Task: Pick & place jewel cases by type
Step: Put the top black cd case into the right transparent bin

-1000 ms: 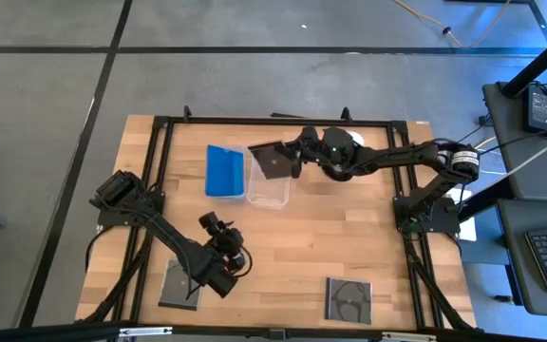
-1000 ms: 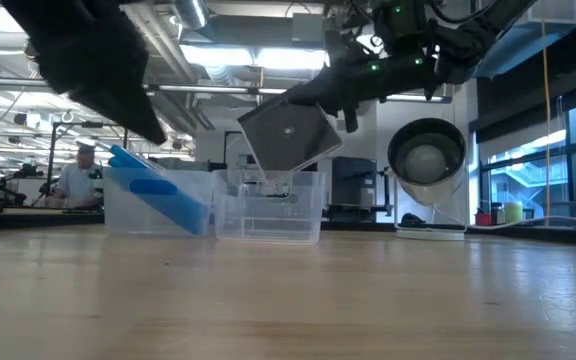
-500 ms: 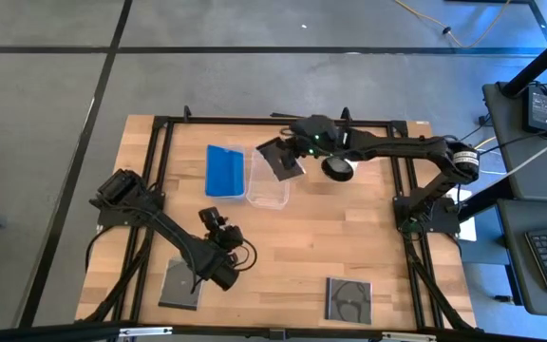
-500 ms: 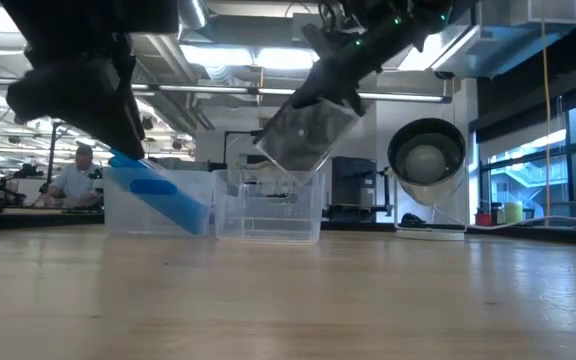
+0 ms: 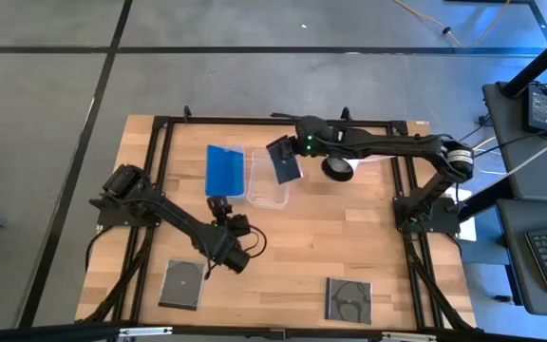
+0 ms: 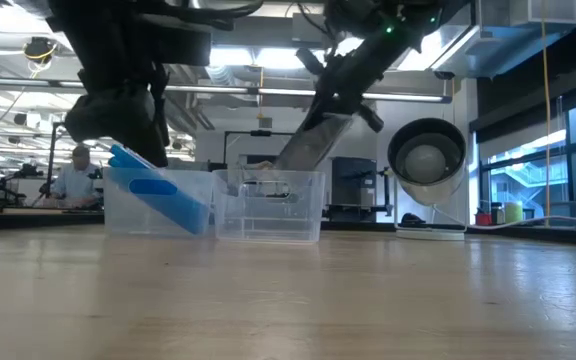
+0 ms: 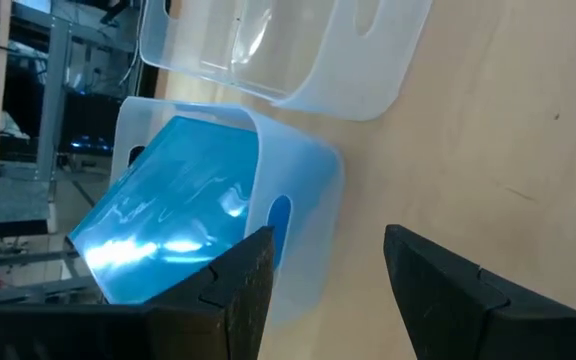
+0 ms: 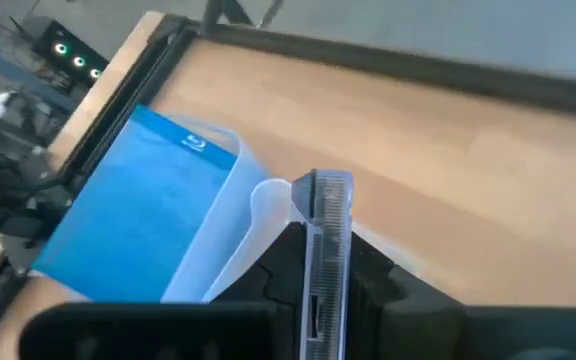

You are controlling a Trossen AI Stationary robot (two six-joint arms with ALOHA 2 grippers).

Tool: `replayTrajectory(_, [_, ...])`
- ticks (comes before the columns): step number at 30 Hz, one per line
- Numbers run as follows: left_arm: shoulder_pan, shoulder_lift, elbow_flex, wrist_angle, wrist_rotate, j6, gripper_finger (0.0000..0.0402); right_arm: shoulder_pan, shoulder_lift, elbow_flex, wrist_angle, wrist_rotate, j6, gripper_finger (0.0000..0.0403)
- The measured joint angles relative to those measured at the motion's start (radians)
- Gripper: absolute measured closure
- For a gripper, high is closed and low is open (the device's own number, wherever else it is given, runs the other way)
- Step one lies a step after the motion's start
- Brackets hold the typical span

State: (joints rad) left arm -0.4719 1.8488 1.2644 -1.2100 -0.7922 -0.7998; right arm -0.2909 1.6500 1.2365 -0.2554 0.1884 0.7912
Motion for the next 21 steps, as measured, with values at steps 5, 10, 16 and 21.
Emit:
replayTrajectory(5, [0.003, 0.000, 0.000, 0.003, 0.000, 0.002, 0.0215, 0.002, 0.061, 0.000, 0.009, -0.026, 0.126, 0.0362])
replayTrajectory(10, [0.001, 0.000, 0.000, 0.010, 0.001, 0.001, 0.0215, 0.000, 0.111, 0.000, 0.013, -0.024, 0.215, 0.0355])
replayTrajectory(16, [0.001, 0.000, 0.000, 0.033, 0.001, 0.001, 0.0215, 0.001, 0.180, 0.000, 0.042, -0.029, 0.263, 0.0353])
replayTrajectory(21, [0.001, 0.000, 0.000, 0.033, 0.001, 0.000, 0.0215, 0.001, 0.222, 0.000, 0.061, -0.101, 0.260, 0.0353])
